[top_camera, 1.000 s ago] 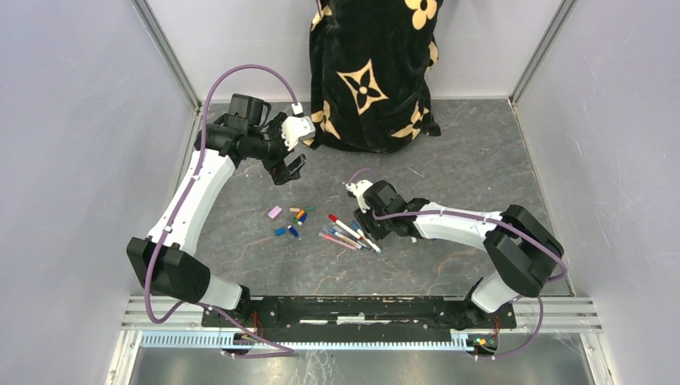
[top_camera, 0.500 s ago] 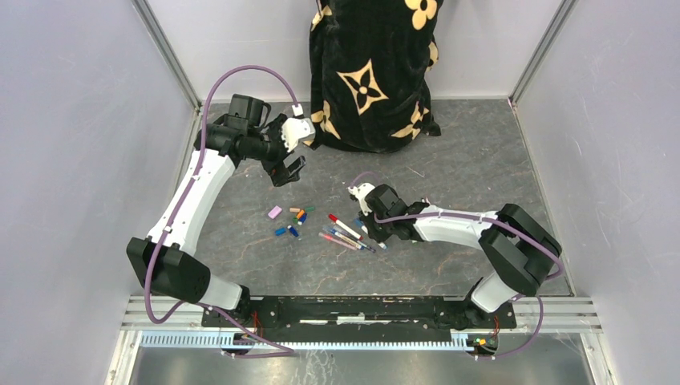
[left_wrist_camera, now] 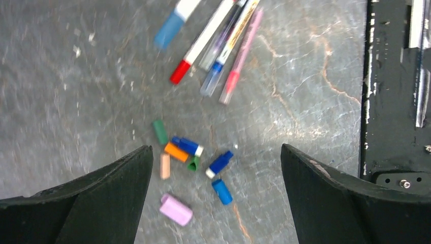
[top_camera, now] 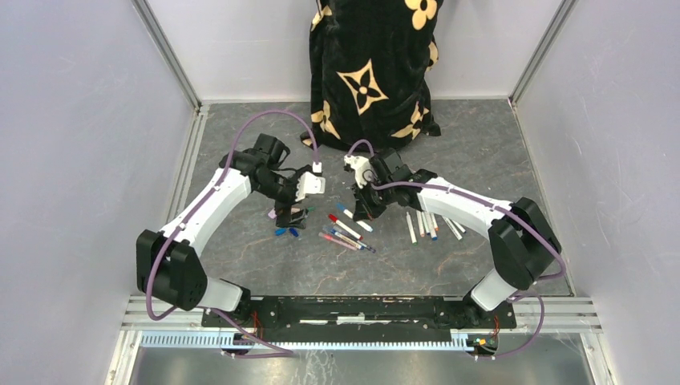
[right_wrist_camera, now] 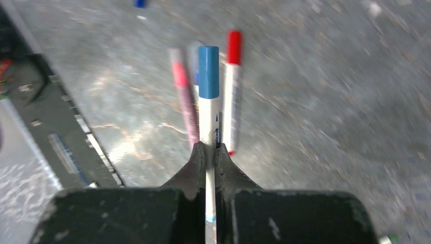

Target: Open the pen caps

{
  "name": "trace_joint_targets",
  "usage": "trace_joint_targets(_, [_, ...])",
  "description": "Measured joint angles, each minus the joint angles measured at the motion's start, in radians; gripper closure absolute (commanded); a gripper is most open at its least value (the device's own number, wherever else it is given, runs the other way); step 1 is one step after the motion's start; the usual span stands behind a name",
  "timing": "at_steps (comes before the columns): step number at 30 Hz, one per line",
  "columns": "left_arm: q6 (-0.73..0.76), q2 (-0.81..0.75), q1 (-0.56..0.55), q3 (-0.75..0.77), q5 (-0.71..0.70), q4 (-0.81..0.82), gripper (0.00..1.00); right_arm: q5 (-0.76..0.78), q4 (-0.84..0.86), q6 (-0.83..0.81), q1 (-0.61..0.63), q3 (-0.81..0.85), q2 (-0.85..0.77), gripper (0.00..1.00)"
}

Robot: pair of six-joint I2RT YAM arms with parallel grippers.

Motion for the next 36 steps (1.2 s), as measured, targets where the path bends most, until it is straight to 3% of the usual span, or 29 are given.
trace_joint_targets(5, [0.068, -0.003, -0.102, -0.019, 0.029, 0.026, 0.0, -0.217, -0.023, -0.026, 0.004, 0.071, 0.04, 1.0])
trace_joint_targets(8, [0.09, -0.003, -0.157, -0.038, 0.026, 0.05, 0.07, -0.325, -0.028, -0.019, 0.005, 0.069, 0.072, 1.0])
trace_joint_targets(20, [0.154, 0.006, -0.195, -0.048, -0.011, 0.082, 0.27, -0.556, 0.049, 0.077, 0.004, 0.068, 0.12, 1.0])
trace_joint_targets(31, [0.163, 0.018, -0.217, -0.058, -0.041, 0.099, 0.6, -0.601, 0.143, 0.174, -0.016, 0.066, 0.132, 1.0])
trace_joint_targets(33, [0.163, 0.018, -0.224, -0.058, -0.04, 0.1, 0.73, -0.603, 0.161, 0.19, -0.018, 0.063, 0.132, 1.0])
trace_joint_targets(35, [0.16, 0.018, -0.233, -0.059, -0.042, 0.1, 0.93, -0.605, 0.176, 0.204, -0.019, 0.061, 0.132, 0.88])
trace_joint_targets(36, [0.161, 0.018, -0.238, -0.059, -0.049, 0.087, 0.97, -0.604, 0.18, 0.208, -0.019, 0.06, 0.132, 0.81])
